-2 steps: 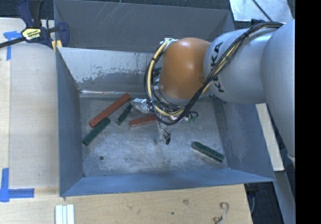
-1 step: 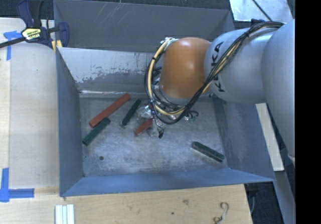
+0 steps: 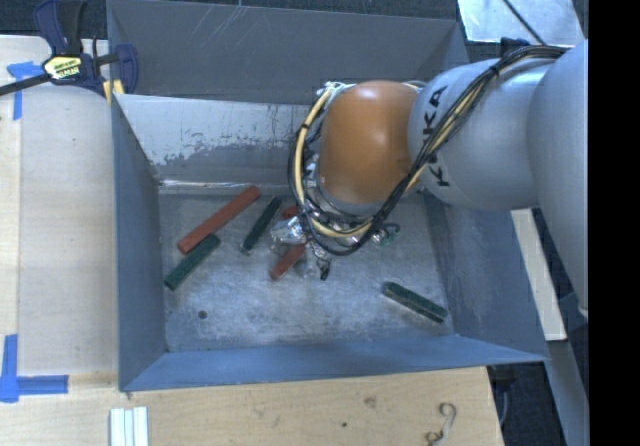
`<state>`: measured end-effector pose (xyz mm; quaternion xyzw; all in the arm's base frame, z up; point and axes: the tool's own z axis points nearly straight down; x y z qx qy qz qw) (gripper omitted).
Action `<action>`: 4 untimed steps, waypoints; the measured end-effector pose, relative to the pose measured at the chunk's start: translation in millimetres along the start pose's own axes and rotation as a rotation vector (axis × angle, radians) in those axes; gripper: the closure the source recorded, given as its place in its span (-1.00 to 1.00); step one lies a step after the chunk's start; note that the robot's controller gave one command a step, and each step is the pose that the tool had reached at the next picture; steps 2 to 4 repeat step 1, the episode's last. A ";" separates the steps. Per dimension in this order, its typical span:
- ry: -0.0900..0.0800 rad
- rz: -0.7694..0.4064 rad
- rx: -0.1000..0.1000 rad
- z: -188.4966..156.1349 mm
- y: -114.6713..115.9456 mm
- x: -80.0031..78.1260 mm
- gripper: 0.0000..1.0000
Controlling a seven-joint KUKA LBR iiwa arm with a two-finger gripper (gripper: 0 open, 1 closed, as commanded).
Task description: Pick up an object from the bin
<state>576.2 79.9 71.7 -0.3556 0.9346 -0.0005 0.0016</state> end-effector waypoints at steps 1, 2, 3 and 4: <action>-0.007 0.024 0.003 -181.4 -2.0 -16.5 1.00; -0.007 0.024 0.003 -181.4 -2.0 -16.5 1.00; -0.007 0.024 0.003 -181.4 -2.0 -16.5 1.00; -0.007 0.024 0.003 -181.4 -2.0 -16.5 1.00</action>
Offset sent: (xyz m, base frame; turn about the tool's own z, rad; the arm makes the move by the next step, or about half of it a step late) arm 0.0107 0.0090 0.1774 0.0212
